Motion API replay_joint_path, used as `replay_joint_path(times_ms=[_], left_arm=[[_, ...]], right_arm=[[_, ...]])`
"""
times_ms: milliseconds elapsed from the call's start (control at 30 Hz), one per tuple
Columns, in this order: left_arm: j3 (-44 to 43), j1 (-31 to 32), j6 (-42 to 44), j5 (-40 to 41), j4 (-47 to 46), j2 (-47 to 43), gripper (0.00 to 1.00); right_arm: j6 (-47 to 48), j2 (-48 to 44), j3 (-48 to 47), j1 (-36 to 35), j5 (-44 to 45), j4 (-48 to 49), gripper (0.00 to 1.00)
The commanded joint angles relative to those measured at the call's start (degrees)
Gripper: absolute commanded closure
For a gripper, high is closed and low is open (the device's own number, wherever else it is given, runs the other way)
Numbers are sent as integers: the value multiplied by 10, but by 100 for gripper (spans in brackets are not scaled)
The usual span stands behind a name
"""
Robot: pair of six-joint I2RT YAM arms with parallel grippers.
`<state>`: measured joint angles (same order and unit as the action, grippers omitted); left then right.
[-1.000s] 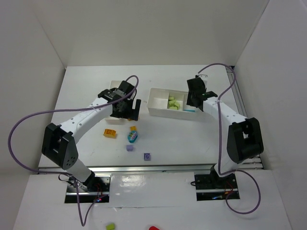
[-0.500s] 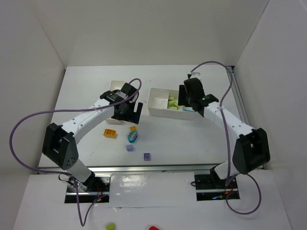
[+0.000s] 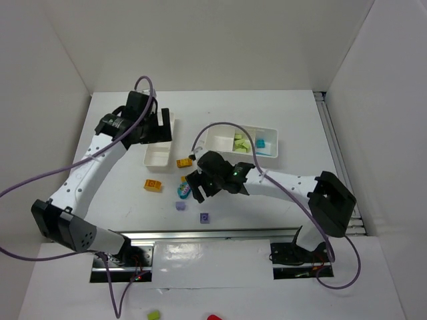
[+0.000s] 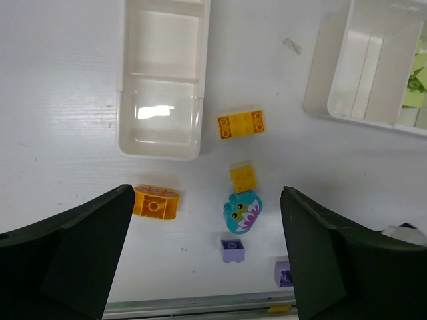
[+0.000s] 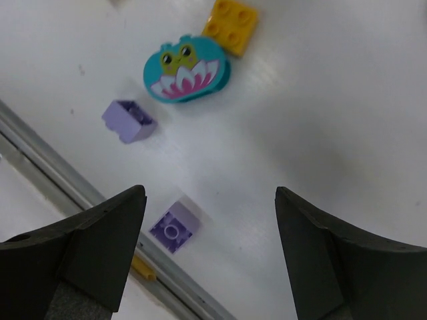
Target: Sort the legos into containers by color
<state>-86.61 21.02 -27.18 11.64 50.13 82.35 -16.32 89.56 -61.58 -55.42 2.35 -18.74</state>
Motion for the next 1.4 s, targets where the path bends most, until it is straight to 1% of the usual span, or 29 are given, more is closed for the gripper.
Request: replay_joint_path(times_ms=[0,133,300,533,700,733,833,867,933,967,1100,1200,1333,1367], left_arm=[[-16,-12,-6,20,11,-25,1],[-6,-23,-1,20,16,-25,1],[-6,-23,-1,4,16,-14,2],[16,-23,-6,4,10,-14,2],[34,-23,-6,4,5,-14,2],[34,-23,-6,4,-1,-14,2],[39,-23,-6,4,-1,-14,2],[39,-23,-1,4,-1,-9,2],[34,-23,-1,4,-1,-3,2],[34,-23,-1,4,-6,-3,2],[22,-23,5,4,-6,2,2],[10,-28,5,-6,-6,7,2],[-20,-70,-1,-45,-6,7,2],[-26,-82,-2,-54,-6,7,2]], right_arm=[[12,4,5,-29,-43,-11,14],[12,14,26,-59,-57,-49,12],[1,52,26,-72,-82,-56,11],[-39,101,10,-99,-63,-71,11],[-72,108,5,-104,-38,-82,19],[-78,108,5,-109,-32,-82,23],[-85,113,5,-109,-21,-82,28],[-90,113,-3,-109,-13,-88,32],[-90,119,-8,-109,-8,-94,36],[-95,119,-8,-109,5,-94,42],[-102,106,-20,-109,45,-104,54],[-102,96,-38,-109,77,-122,55],[-84,80,-85,-109,121,-140,55],[-76,80,-96,-92,121,-140,55]])
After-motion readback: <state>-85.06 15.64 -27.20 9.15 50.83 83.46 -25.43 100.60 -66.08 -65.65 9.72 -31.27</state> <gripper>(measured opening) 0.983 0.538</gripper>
